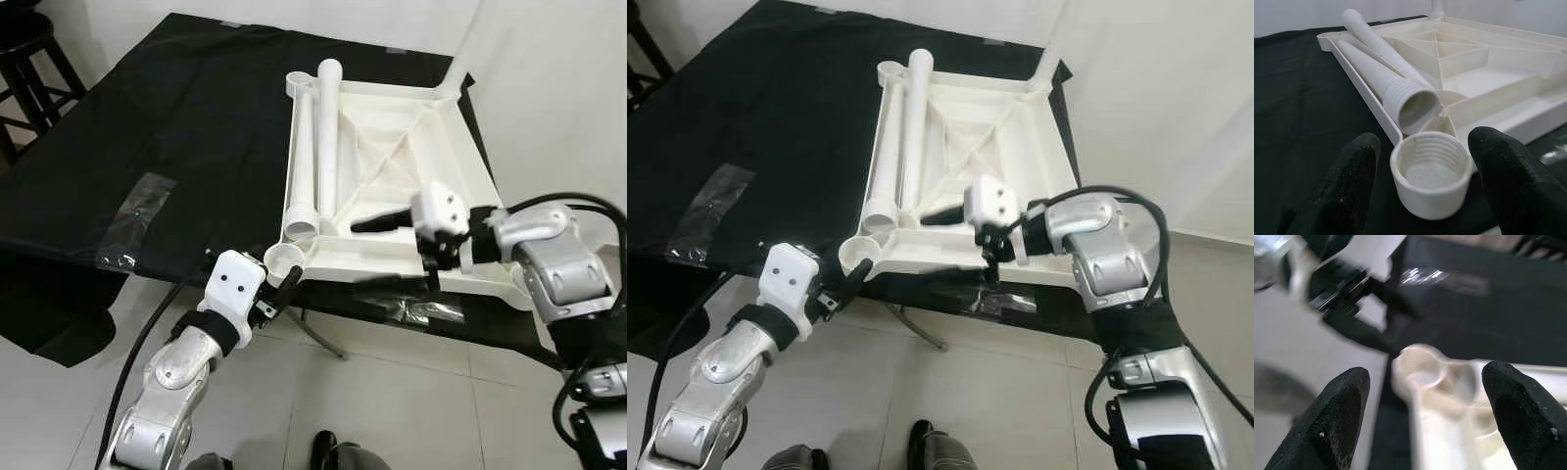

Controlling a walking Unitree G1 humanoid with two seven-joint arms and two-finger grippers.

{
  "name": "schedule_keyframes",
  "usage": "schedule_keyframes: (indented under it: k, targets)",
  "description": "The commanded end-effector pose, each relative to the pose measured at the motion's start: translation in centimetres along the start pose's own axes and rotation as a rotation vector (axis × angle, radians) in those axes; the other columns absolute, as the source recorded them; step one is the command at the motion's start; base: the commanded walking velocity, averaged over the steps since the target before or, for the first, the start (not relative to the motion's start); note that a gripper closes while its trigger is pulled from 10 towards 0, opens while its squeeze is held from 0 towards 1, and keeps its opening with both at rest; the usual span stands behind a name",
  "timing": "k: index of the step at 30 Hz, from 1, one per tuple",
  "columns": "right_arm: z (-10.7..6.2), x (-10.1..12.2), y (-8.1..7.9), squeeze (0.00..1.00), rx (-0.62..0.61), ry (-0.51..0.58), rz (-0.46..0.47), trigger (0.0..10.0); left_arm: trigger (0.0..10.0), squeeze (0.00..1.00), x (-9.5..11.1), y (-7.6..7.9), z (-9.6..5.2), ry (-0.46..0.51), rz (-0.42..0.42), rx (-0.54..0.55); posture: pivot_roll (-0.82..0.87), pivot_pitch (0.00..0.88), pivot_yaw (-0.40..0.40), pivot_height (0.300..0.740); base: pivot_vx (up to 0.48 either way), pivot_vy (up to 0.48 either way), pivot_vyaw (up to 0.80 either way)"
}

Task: Building children table

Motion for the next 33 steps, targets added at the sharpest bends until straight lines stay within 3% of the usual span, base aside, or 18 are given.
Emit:
schedule_keyframes:
  k: [1,4,5,9,12,14,18,27,33]
  targets:
    - [0.1,0.6,0.6,0.0,-0.085,0.054,-0.015,10.0,10.0,0.0,0.2,-0.1,0.0,0.008,-0.003,-0.009,0.04,0.202,-0.105,0.74,0.0,0.0,0.0]
    - [1.6,0.6,1.7,0.0,-0.294,0.152,0.033,10.0,10.0,0.0,0.8,-0.6,0.3,0.032,0.008,0.001,0.04,0.197,-0.113,0.74,0.0,0.0,0.0]
    - [2.2,0.3,1.9,0.0,-0.382,0.191,0.098,10.0,10.0,0.0,1.2,-1.0,0.4,0.045,0.016,0.011,0.04,0.193,-0.114,0.74,0.0,0.0,0.0]
    - [2.9,-0.1,1.9,0.0,-0.497,0.26,0.189,10.0,10.0,0.0,1.7,-1.6,0.5,0.062,0.026,0.03,0.04,0.191,-0.116,0.74,0.0,0.0,0.0]
    - [3.3,-0.5,1.1,0.0,-0.622,0.346,0.269,10.0,10.0,0.0,2.1,-3.0,0.4,0.072,0.022,0.079,0.04,0.186,-0.114,0.74,0.0,0.0,0.0]
    - [3.4,-0.5,0.9,0.0,-0.639,0.352,0.28,10.0,10.0,0.0,2.1,-3.2,0.4,0.072,0.018,0.088,0.04,0.186,-0.114,0.74,0.0,0.0,0.0]
    - [4.2,-1.1,-0.4,0.0,-0.71,0.368,0.357,10.0,10.0,0.0,1.7,-5.2,0.4,0.071,-0.043,0.176,0.01,0.179,-0.097,0.74,0.0,0.0,-0.35]
    - [5.9,-1.1,-2.4,0.0,-0.7,0.364,0.383,10.0,10.0,0.0,1.9,-5.9,0.5,0.073,-0.041,0.202,0.01,0.177,-0.091,0.74,0.0,0.0,-0.8]
    - [6.4,-0.4,-2.7,0.0,-0.685,0.386,0.369,10.0,10.0,0.0,1.7,-6.0,0.6,0.056,-0.051,0.206,0.01,0.177,-0.087,0.74,0.0,0.08,-0.67]
Point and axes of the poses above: a point about 5 cm out from each wrist's last joint towards the gripper, its own z axis pointing out of the wrist towards the gripper, its own x axis along the axis of the wrist's last joint, y = z × x, the point moved 1 cm from there along z, pointing out of the wrist towards the gripper, and after that the axes turned 2 degrees about z, right-handed, at the moved point
